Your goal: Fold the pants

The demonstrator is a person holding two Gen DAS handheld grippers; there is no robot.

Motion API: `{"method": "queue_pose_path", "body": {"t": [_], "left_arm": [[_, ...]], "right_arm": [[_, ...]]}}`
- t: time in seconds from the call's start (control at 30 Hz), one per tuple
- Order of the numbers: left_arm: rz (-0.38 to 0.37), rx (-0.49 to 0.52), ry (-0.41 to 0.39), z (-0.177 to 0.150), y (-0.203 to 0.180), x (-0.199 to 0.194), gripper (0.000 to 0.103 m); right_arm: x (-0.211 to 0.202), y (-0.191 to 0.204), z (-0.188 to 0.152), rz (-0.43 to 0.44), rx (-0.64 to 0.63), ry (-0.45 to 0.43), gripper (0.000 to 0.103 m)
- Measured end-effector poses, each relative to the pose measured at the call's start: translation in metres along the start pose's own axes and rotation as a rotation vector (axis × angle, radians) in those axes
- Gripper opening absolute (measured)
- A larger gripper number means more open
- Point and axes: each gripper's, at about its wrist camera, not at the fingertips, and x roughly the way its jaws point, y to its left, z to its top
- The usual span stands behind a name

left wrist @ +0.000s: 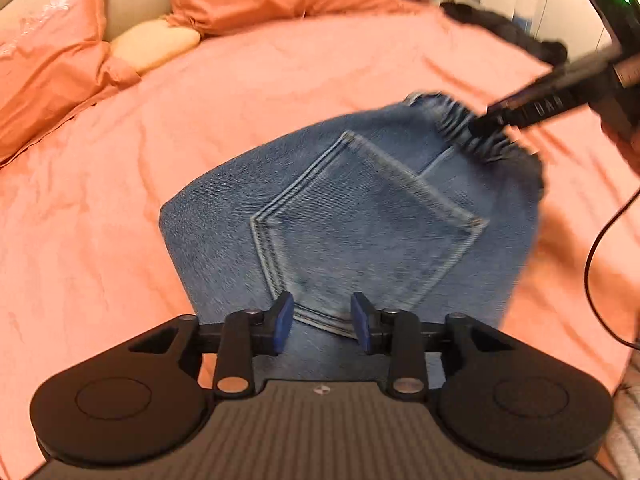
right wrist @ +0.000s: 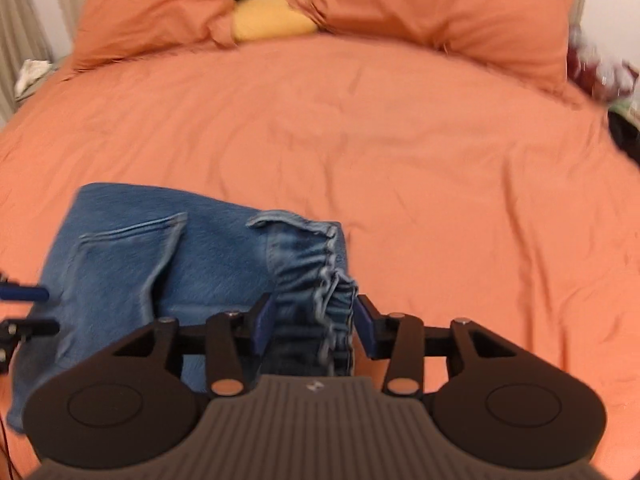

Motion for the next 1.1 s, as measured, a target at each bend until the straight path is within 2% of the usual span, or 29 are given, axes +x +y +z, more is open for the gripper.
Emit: {"method": "queue_pose_path", "body": {"t": [0.07, 0.13, 0.27, 0.37, 0.6, 0.77, 0.83, 0.87, 0.9, 0.97, 1.03, 1.1], "left_arm": [[-0.002, -0.004, -0.015, -0.011, -0.007, -0.011, 0.042], [0.03, 0.001, 0.001, -0.02, -0.017, -0.015, 0.042], [0.083, -0.004, 0.004, -0.039, -0.025, -0.017, 0.042], [0.067, -0.058, 0.02, -0.047, -0.017, -0.01, 0.042], [0.06, -0.1, 0.072, -0.056, -0.016, 0.015, 0.042], [0.027, -0.14, 0.013, -0.056, -0.004, 0.004, 0.042], [0.0, -0.184, -0.02, -0.057, 0.007, -0.007, 0.049], [0.004, -0.209, -0.043, -0.058, 0.012, -0.012, 0.064], [0.015, -0.24, -0.077, -0.06, 0.018, -0.02, 0.079], [0.022, -0.324, -0.143, -0.064, 0.035, -0.033, 0.087], [-0.009, -0.423, -0.159, -0.066, 0.055, -0.038, 0.087], [-0.061, -0.519, -0.148, -0.068, 0.077, -0.032, 0.088]], "right_arm": [[-0.017, 0.007, -0.014, 0.026, -0.031, -0.021, 0.038], [-0.027, 0.017, -0.029, 0.03, -0.07, -0.041, 0.036], [-0.031, 0.033, -0.057, -0.023, -0.143, -0.084, 0.032], [-0.021, 0.034, -0.072, -0.07, -0.154, -0.099, 0.033], [0.012, 0.026, -0.09, -0.061, -0.055, -0.085, 0.032], [0.006, 0.015, -0.083, -0.03, 0.017, -0.113, 0.032], [-0.006, 0.003, -0.082, 0.029, 0.086, -0.152, 0.038], [-0.013, -0.005, -0.083, 0.073, 0.138, -0.172, 0.049], [-0.019, -0.013, -0.086, 0.107, 0.198, -0.192, 0.066], [-0.028, -0.026, -0.091, 0.087, 0.302, -0.223, 0.091], [-0.03, -0.041, -0.097, 0.099, 0.375, -0.226, 0.09], [-0.021, -0.057, -0.103, 0.12, 0.462, -0.188, 0.09]]}}
